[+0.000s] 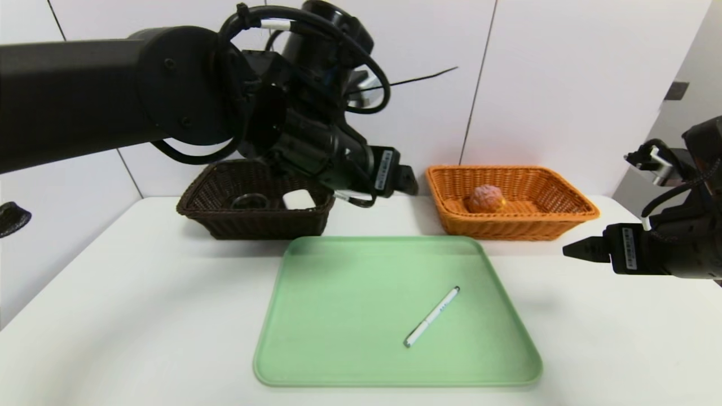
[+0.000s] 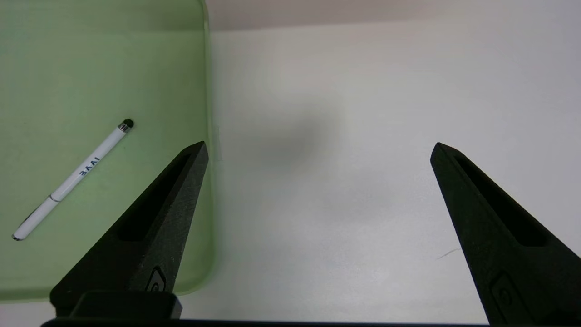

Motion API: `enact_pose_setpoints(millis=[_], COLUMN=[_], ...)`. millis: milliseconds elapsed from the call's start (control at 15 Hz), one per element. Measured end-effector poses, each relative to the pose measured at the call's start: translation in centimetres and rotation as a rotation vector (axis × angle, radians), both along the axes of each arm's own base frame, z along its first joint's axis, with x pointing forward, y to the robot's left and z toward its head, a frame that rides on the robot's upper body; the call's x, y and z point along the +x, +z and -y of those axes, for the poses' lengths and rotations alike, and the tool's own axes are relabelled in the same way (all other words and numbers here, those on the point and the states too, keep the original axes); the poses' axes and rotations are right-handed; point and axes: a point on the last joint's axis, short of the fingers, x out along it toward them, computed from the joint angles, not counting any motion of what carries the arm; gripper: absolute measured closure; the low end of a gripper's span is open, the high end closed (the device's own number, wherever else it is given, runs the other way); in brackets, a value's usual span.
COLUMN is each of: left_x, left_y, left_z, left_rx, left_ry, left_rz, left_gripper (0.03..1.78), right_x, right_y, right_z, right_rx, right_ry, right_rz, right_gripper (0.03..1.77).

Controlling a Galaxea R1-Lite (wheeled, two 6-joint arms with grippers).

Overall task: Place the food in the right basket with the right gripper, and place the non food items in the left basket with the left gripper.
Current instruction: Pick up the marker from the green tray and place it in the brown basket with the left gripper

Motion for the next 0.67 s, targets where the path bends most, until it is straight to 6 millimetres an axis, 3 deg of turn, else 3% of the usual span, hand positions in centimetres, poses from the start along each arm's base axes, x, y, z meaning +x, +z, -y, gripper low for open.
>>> enact_pose_setpoints(millis=[267, 467, 667], left_x=[-2.6, -2.7, -2.3], left_y=[-0.8, -1.9, -3.9], left_z=[1.9, 2.8, 4.1], left_rx=[0.087, 0.121, 0.153], left_ry=[-0.278, -0.431, -0.473], left_rz=[-0.033, -0.042, -0.095], left_gripper=[0.13, 0.12, 0.12], right_x=[0.0, -0.1, -0.1], right_y=[0.1, 0.1, 0.2], right_z=[0.0, 0.0, 0.1], right_rx=[0.004, 0.014, 0.02], right_ry=[0.0, 0.008, 0.005], right_rz=[0.002, 0.002, 0.004], right_gripper=[0.1, 0.1, 0.1])
